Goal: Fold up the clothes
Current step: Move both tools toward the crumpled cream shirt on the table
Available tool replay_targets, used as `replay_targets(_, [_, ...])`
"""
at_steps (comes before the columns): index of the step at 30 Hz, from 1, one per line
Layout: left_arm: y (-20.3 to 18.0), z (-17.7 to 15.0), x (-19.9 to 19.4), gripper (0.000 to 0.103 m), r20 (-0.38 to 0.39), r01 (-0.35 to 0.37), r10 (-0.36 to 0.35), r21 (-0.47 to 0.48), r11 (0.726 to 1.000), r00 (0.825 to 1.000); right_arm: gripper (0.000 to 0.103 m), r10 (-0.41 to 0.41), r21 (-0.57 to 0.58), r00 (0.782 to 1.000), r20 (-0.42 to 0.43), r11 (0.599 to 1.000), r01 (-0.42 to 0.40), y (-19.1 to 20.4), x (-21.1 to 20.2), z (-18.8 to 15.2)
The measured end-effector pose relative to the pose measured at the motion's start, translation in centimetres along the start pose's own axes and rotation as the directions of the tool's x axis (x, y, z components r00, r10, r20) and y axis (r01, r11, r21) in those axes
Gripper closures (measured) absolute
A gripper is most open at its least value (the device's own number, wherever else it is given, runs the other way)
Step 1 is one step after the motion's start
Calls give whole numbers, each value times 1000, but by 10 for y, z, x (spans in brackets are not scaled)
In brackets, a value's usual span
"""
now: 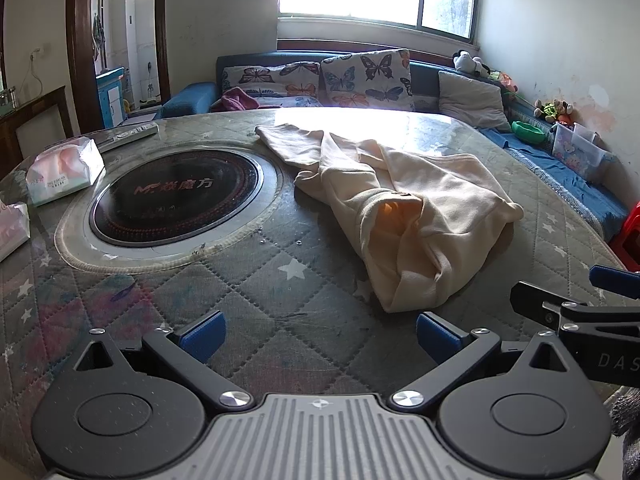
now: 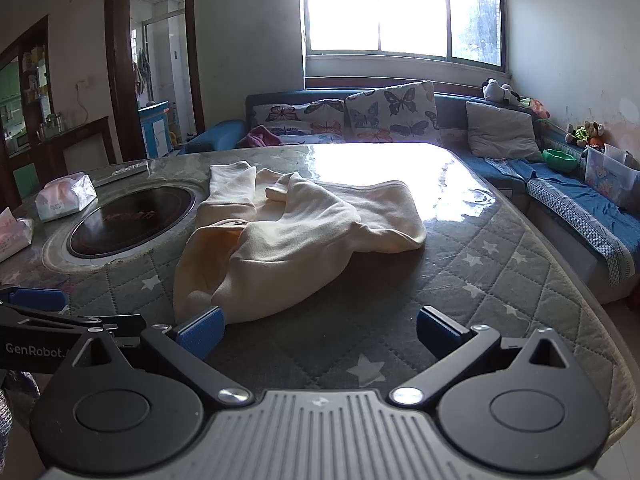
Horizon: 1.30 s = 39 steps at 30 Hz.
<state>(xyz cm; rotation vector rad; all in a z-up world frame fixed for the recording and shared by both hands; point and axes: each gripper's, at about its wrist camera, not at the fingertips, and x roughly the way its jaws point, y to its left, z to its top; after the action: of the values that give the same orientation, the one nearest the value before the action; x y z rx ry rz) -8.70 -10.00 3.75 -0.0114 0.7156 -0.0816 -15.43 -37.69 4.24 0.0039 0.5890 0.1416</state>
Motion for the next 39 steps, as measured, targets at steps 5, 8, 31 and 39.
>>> replay_targets(5, [0, 0, 2, 0, -5, -1, 1, 0, 1000, 1000, 0, 0, 0, 1000, -4, 1000, 0, 0, 1, 0])
replay_targets(8, [0, -1, 3, 0, -9, -2, 2, -1, 1000, 1000, 0, 0, 0, 1000, -7, 1000, 0, 0, 2, 0])
replay_targets(31, [-1, 6, 9, 0, -25, -11, 10, -2, 1000, 1000, 0, -4, -5, 1000, -21, 1000, 4, 0, 8, 4])
replay_targets(39, [-1, 14, 12, 0, -28, -11, 11, -1, 1000, 1000, 0, -4, -4, 1000, -23, 1000, 4, -2, 11, 10])
